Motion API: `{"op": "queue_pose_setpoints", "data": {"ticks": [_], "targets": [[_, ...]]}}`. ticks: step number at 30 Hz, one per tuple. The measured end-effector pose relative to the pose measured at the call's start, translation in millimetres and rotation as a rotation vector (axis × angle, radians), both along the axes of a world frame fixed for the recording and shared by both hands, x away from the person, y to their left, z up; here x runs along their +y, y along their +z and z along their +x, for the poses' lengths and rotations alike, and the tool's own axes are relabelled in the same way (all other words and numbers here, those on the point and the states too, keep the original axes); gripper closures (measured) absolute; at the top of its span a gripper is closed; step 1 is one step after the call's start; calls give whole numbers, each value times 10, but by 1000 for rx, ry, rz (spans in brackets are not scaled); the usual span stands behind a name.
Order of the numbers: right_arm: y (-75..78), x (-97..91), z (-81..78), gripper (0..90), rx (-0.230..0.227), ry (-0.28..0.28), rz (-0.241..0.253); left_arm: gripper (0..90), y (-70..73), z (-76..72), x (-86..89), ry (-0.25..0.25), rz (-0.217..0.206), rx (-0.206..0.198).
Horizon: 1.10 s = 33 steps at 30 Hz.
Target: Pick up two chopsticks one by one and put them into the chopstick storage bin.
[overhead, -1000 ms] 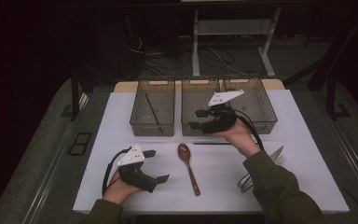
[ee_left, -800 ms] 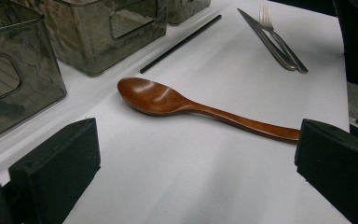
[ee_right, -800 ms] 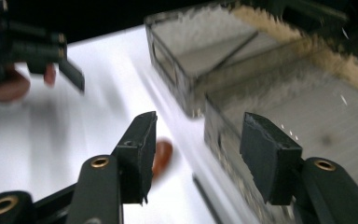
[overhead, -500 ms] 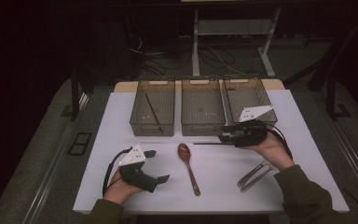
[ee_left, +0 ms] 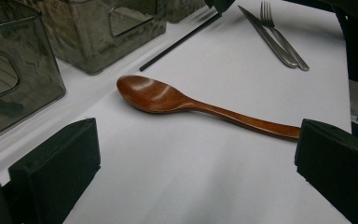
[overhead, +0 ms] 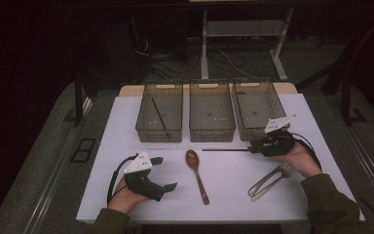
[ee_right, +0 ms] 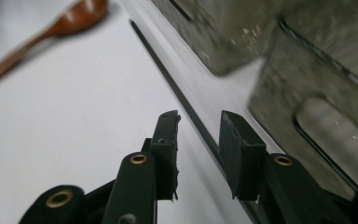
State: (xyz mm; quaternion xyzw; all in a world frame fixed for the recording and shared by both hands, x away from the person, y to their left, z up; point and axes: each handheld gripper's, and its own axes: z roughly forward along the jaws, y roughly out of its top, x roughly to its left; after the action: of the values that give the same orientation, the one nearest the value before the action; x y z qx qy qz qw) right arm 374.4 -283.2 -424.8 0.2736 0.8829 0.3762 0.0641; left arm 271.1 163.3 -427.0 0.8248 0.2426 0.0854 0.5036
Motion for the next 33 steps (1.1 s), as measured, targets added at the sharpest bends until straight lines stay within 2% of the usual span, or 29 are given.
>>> {"op": "queue_pose_setpoints", "data": {"ticks": [10, 19, 26, 33], "targets": [[-147, -135, 91, 712, 18, -32, -14, 0, 0, -2, -3, 0, 0, 0], [-189, -92, 105, 735, 21, -8, -50, 0, 2, -2, 0, -3, 0, -1], [-203, -31, 97, 765, 21, 6, -101, 0, 1, 0, -2, -2, 0, 0], [-168, 2, 62, 805, 25, 27, -118, 0, 6, -2, 0, -3, -2, -2]]}}
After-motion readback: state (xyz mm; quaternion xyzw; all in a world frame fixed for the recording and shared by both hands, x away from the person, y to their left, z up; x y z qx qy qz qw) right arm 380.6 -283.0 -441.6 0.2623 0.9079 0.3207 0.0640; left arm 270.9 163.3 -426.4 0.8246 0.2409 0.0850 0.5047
